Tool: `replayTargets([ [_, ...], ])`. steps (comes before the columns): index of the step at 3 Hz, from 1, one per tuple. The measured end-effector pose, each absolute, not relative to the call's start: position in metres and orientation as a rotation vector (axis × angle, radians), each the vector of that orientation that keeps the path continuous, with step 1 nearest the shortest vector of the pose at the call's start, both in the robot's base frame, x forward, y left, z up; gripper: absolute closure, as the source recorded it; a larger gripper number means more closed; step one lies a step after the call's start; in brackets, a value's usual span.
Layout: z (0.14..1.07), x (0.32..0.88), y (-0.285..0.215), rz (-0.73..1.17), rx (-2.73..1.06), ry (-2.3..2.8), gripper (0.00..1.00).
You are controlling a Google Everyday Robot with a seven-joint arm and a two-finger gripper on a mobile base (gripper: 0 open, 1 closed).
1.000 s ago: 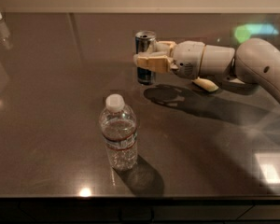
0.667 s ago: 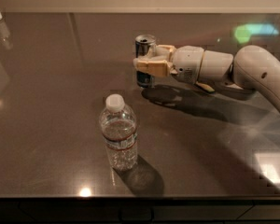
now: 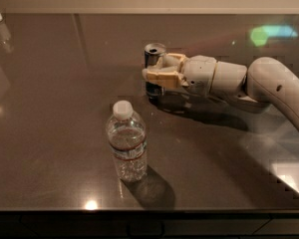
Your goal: Place redbull can upright
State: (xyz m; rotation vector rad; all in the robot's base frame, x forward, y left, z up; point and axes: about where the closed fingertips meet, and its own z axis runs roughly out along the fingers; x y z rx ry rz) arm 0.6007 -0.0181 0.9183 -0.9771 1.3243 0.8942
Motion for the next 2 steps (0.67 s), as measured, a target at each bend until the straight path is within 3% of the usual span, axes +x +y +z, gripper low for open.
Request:
replayTargets([
  [1,0.9150,0.5994,-0.0167,0.887,-0.989,1.309,0.83],
  [2,0.9124,0.5987,-0.0187,0.874,-0.989,1.302,0.59],
])
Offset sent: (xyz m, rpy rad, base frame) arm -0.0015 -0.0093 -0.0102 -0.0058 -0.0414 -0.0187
